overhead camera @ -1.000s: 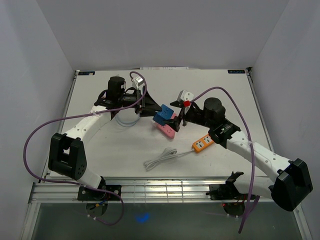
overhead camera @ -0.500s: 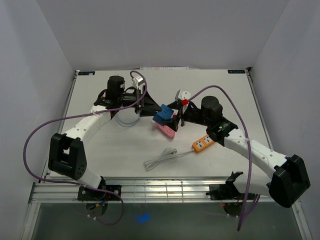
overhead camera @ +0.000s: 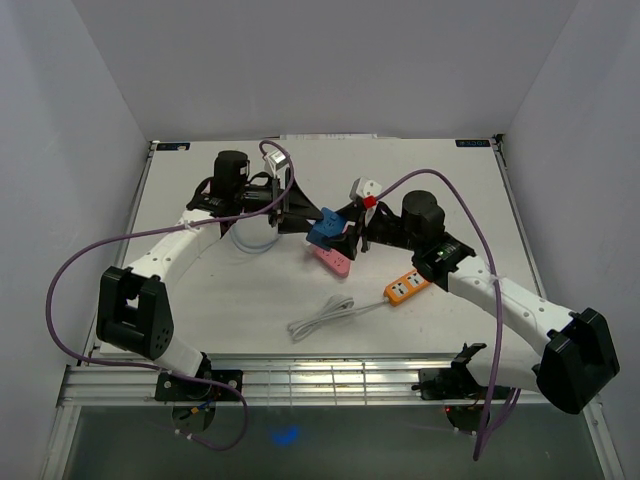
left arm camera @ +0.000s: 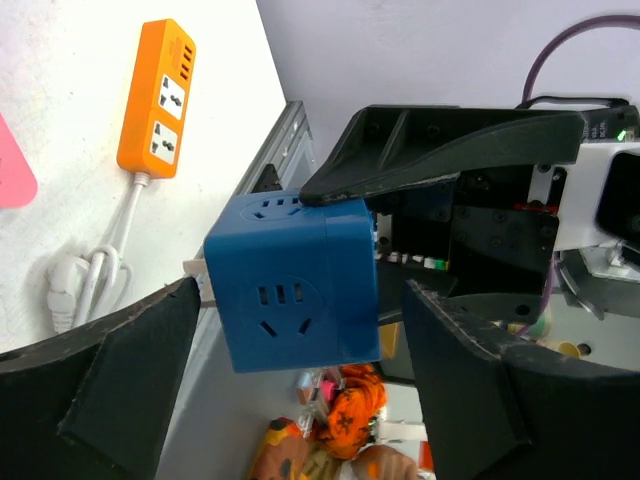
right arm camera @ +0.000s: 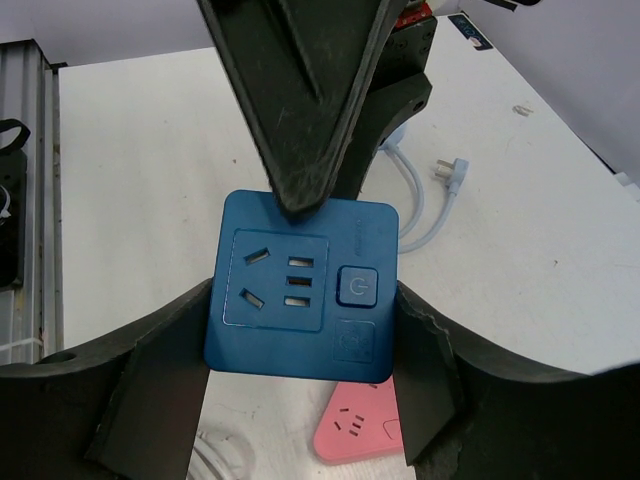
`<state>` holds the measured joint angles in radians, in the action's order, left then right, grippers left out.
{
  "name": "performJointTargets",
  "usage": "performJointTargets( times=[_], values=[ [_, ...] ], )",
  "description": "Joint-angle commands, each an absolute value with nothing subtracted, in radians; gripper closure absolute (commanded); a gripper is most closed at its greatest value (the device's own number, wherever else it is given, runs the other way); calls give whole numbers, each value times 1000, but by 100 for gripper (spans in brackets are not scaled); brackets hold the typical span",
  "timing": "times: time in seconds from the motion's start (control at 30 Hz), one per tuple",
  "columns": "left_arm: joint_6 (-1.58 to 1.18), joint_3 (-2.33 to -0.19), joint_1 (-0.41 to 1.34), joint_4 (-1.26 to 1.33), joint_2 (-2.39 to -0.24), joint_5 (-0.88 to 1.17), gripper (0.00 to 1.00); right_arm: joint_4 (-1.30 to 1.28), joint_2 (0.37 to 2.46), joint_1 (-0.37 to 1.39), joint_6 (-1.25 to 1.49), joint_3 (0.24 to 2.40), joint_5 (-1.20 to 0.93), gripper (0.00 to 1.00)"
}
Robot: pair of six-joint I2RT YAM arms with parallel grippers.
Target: Insert the plug
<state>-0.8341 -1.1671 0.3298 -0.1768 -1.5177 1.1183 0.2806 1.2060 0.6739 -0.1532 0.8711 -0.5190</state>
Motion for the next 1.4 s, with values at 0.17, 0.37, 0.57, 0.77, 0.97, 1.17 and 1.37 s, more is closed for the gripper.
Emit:
performJointTargets(
  times=[0.17,0.37,0.57,0.77,0.97,1.17,1.37],
  values=[
    [-663,-1264,270,-385,-1471,1012,2,301,1140,637,-130,813,-436,92],
    [-598,-1275,210,-462,-1471,890,2,270,1170,634,-135,778,-358,92],
    [-552,-1275,212,-448,-1505,769,2,265,1235,635,-150,764,-322,92],
    [-488,-1266,212,-443,-1534,634,2,276,1305,643,-138,750,-295,92],
    [-497,-1100,212,-261,-1486,571,2,285,1370,655,-144,761,-293,92],
    [-474,-1095,212,-253,-1502,620,2,302,1411,666,-144,756,-296,92],
    [-469,-1078,212,-241,-1500,644,2,318,1439,673,-144,761,-268,92]
  ],
)
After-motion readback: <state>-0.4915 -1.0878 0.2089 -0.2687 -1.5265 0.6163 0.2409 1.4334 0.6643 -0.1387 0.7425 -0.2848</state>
